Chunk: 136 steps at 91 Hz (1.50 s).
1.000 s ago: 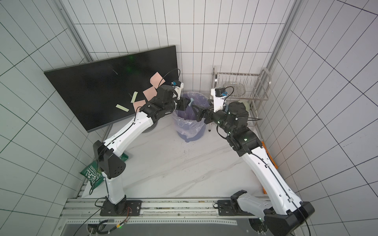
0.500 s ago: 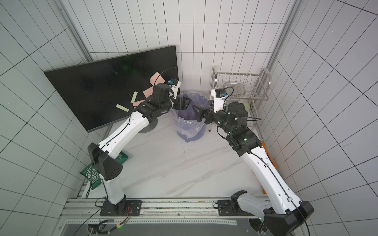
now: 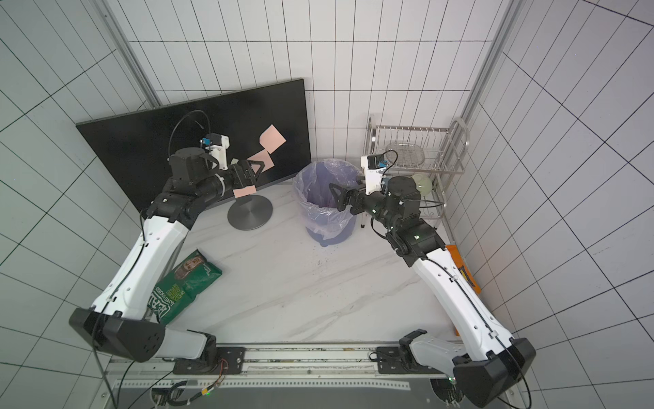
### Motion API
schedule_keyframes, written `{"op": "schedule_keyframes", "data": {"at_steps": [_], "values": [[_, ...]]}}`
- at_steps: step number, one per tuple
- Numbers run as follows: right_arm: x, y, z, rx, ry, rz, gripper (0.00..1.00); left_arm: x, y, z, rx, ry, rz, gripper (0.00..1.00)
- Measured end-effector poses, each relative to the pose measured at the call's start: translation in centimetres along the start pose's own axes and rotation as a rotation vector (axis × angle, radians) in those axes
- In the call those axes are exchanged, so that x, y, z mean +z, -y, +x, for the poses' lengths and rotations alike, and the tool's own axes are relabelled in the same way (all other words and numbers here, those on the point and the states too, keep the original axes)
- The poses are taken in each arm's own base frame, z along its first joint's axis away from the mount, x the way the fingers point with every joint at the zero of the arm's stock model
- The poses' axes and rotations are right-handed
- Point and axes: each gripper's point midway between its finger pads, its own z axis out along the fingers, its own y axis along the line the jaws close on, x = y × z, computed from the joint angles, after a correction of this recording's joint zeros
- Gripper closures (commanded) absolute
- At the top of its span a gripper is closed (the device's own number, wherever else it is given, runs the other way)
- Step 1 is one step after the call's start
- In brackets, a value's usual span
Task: Remove the sticky note from the monitor
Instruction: Tear off the sticky note from the monitor.
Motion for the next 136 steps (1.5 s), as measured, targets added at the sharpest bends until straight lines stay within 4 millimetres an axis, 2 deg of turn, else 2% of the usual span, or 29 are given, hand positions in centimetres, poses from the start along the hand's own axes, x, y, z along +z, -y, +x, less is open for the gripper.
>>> {"op": "schedule_keyframes", "data": {"at_steps": [11,21,42,77,95,120,136], "values": [[0.2,-0.2,0.0,0.008,0.002,-0.014,0.01,-1.9,-3.5,-0.3,-0.052,0.033,-0.051,0.04],[0.2,-0.4,-0.2,0.013,0.007,-0.023,0.01,-2.7,-6.2,0.1,-0.111,0.056,-0.074,0.05],[0.2,-0.4,0.0,0.023,0.005,-0.027,0.01,-2.5,-9.2,2.4,-0.211,0.041,-0.085,0.05],[0.3,-0.5,0.1,0.033,0.006,-0.039,0.01,-2.2,-12.3,6.0,-0.382,0.039,-0.102,0.07],[0.4,-0.6,0.1,0.032,0.008,-0.043,0.01,-1.8,-13.3,6.0,-0.458,0.083,-0.08,0.09],[0.4,-0.5,0.1,0.031,0.008,-0.043,0.01,0.3,-15.3,7.6,-0.583,0.109,-0.052,0.1],[0.5,-0.5,0.2,0.032,0.006,-0.042,0.01,0.7,-16.1,7.3,-0.624,0.171,-0.017,0.1]]}}
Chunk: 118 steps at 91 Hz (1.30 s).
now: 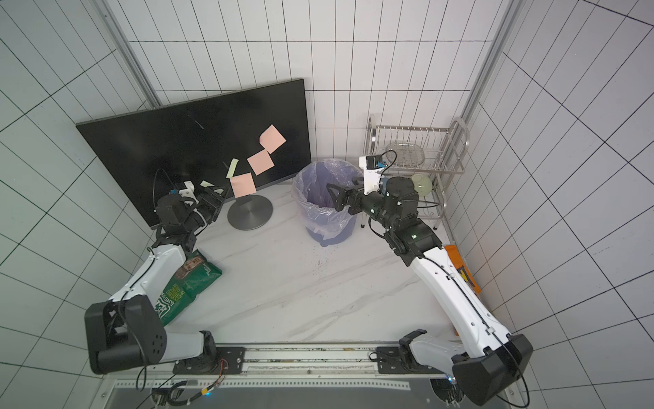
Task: Remove the sticky note from the monitor
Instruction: Tear off the sticky note from the monitor.
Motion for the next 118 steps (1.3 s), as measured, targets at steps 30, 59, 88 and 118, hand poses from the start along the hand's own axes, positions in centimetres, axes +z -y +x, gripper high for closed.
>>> {"op": "schedule_keyframes", "data": {"at_steps": [30,59,88,118], "values": [[0.1,0.3,0.3,0.003,-0.007,0.006,0.01,0.9,0.5,-1.0,-0.025,0.042,0.087,0.11],[0.2,0.5,0.6,0.005,-0.013,0.008,0.01,1.0,0.6,-1.2,-0.025,0.053,0.114,0.12],[0.3,0.5,0.6,0.003,-0.007,0.002,0.01,-0.2,-2.8,0.0,-0.083,0.124,0.009,0.12],[0.5,1.2,1.8,0.011,-0.028,0.015,0.01,-0.8,-1.6,-0.9,-0.085,0.277,-0.009,0.12]]}}
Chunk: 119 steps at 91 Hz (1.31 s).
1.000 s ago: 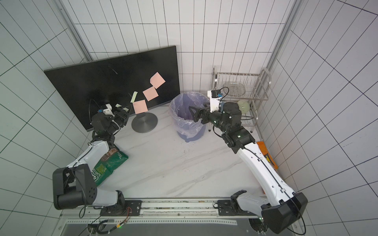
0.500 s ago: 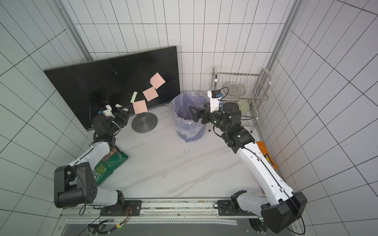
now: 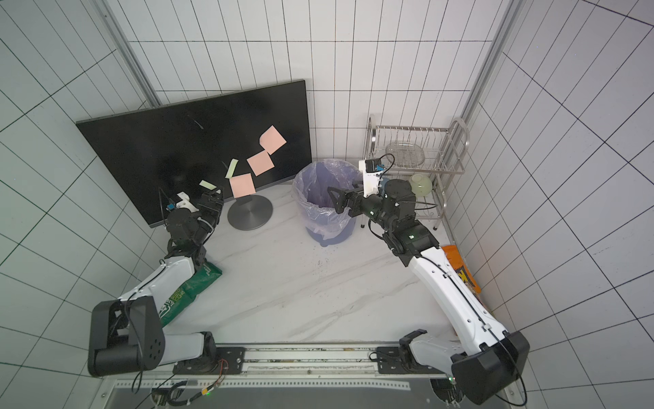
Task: Remove the sticky note from the monitor
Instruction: Tear off the sticky note from the monitor.
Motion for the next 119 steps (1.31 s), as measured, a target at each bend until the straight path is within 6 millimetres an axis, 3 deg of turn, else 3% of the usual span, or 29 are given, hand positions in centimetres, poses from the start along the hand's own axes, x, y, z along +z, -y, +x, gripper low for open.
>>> {"op": "schedule_keyframes", "data": {"at_steps": [36,76,119], "values": [[-0.2,0.4,0.3,0.006,0.013,-0.007,0.01,1.8,-1.7,0.3,-0.12,0.022,-0.007,0.14],[-0.5,1.3,0.7,0.033,0.037,-0.016,0.01,2.7,1.6,-1.0,-0.128,0.024,0.075,0.16],[-1.2,0.9,-0.1,0.041,0.079,-0.038,0.01,2.8,2.2,-1.0,-0.132,0.012,0.082,0.18]]}}
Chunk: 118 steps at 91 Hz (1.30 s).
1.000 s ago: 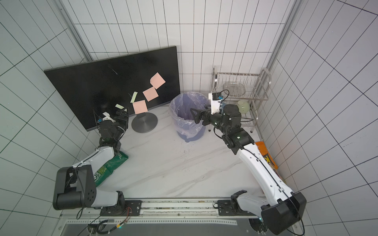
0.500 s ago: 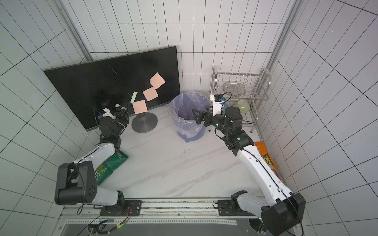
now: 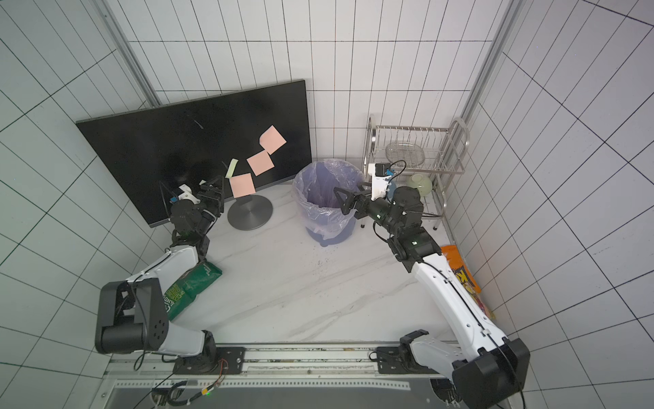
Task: Remove the sticky note from the monitor
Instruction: Tear off the sticky note from the monitor.
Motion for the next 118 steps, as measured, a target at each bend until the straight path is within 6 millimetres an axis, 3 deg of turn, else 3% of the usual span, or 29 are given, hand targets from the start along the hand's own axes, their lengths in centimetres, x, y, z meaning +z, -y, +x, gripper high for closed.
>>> {"op": "schedule_keyframes", "data": {"at_steps": [23,46,89,118], "values": [[-0.3,-0.1,0.2,-0.001,0.001,-0.001,0.01,-0.8,1.7,-1.3,0.016,0.051,0.027,0.19],[-0.6,-0.3,-0.1,-0.004,0.009,-0.004,0.01,-0.9,1.0,-1.5,0.007,0.055,-0.001,0.22],[-0.6,-0.3,0.0,-0.003,0.007,-0.003,0.01,-0.9,0.5,-1.7,-0.015,0.057,-0.014,0.55],[-0.6,-0.2,0.1,-0.001,0.003,-0.001,0.01,-0.9,0.2,-1.6,-0.03,0.055,-0.02,0.7]]}}
